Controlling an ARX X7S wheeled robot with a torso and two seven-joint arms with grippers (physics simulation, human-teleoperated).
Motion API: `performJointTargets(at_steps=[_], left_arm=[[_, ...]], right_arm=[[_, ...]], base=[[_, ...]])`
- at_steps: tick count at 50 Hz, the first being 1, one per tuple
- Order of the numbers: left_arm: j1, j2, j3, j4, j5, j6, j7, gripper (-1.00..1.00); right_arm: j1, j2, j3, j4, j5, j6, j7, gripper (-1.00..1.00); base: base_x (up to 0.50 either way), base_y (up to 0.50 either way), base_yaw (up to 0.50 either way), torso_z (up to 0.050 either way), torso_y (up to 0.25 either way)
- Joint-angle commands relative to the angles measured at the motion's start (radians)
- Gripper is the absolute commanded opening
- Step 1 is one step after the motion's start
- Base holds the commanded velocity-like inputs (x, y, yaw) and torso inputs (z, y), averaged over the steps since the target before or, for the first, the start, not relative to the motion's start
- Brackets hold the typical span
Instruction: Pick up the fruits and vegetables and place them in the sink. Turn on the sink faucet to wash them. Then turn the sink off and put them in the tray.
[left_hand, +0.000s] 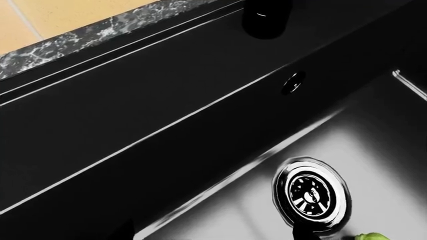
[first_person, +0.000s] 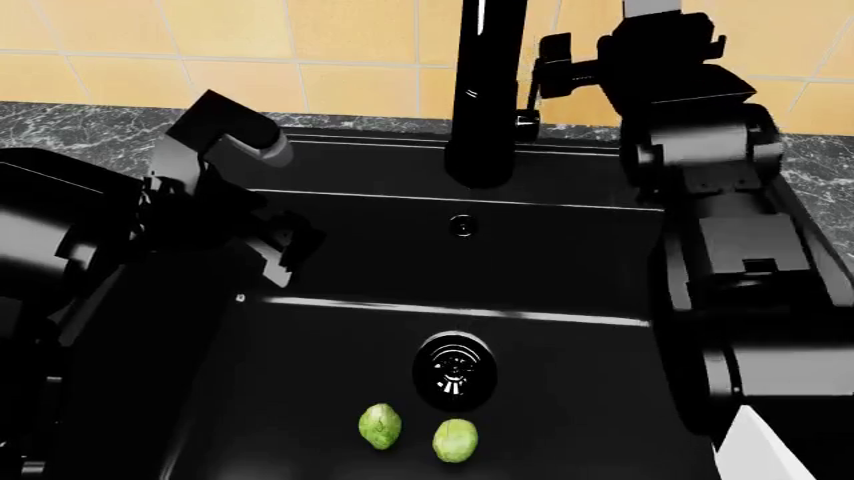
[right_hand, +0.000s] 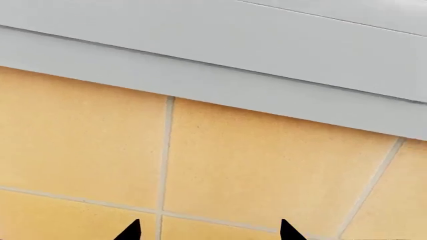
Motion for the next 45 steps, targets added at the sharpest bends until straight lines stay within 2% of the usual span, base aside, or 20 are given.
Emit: performJointTargets(at_steps=[1,5,10,12,20,21,24,25,30,33,39,45], left_arm=[[-0.008,0.005,0.005,-0.006,-0.008,-0.014,0.000,1.00],[-0.014,0.004,0.010,-0.008,-0.011,-0.017,0.003,1.00],[-0.031,-0.003,0.012,-0.014,-0.017,-0.027,0.010,1.00],[-0.040,-0.004,0.014,-0.015,-0.019,-0.034,0.013,1.00],[-0.062,-0.006,0.052,-0.025,-0.046,-0.068,0.049,1.00],[-0.063,-0.007,0.056,-0.025,-0.049,-0.070,0.053,1.00],[-0.073,-0.011,0.069,-0.028,-0.058,-0.082,0.065,1.00],[-0.075,-0.011,0.070,-0.029,-0.060,-0.083,0.066,1.00],[-0.078,-0.013,0.073,-0.030,-0.064,-0.085,0.065,1.00],[-0.079,-0.013,0.074,-0.030,-0.067,-0.085,0.063,1.00],[-0.067,-0.035,0.113,-0.004,-0.082,-0.051,0.092,1.00],[-0.076,-0.048,0.108,-0.012,-0.114,-0.037,0.136,1.00]], right_arm=[[-0.106,0.107,-0.055,-0.535,-0.008,0.458,-0.136,1.00],[-0.120,0.151,-0.096,-0.679,-0.002,0.588,-0.214,1.00],[-0.123,0.234,-0.178,-0.910,0.047,0.803,-0.387,1.00],[-0.118,0.258,-0.172,-0.990,0.080,0.884,-0.436,1.00],[-0.111,0.382,-0.240,-1.273,0.159,1.166,-0.551,1.00],[-0.110,0.407,-0.249,-1.282,0.216,1.170,-0.522,1.00],[-0.053,0.520,-0.278,-1.297,0.666,1.170,-0.166,1.00],[-0.041,0.536,-0.283,-1.297,0.789,1.170,-0.100,1.00],[-0.023,0.559,-0.298,-1.292,0.900,1.160,-0.015,1.00],[-0.019,0.564,-0.304,-1.288,0.920,1.154,0.000,1.00],[0.111,0.668,-0.611,-1.341,0.918,1.137,-0.231,1.00],[0.204,0.744,-0.805,-1.410,0.906,1.104,-0.404,1.00]], base=[[0.00,0.00,0.00,0.000,0.000],[0.00,0.00,0.00,0.000,0.000],[0.00,0.00,0.00,0.000,0.000],[0.00,0.00,0.00,0.000,0.000],[0.00,0.00,0.00,0.000,0.000],[0.00,0.00,0.00,0.000,0.000],[0.00,0.00,0.00,0.000,0.000],[0.00,0.00,0.00,0.000,0.000],[0.00,0.00,0.00,0.000,0.000],[0.00,0.00,0.00,0.000,0.000],[0.00,0.00,0.00,0.000,0.000],[0.00,0.00,0.00,0.000,0.000]])
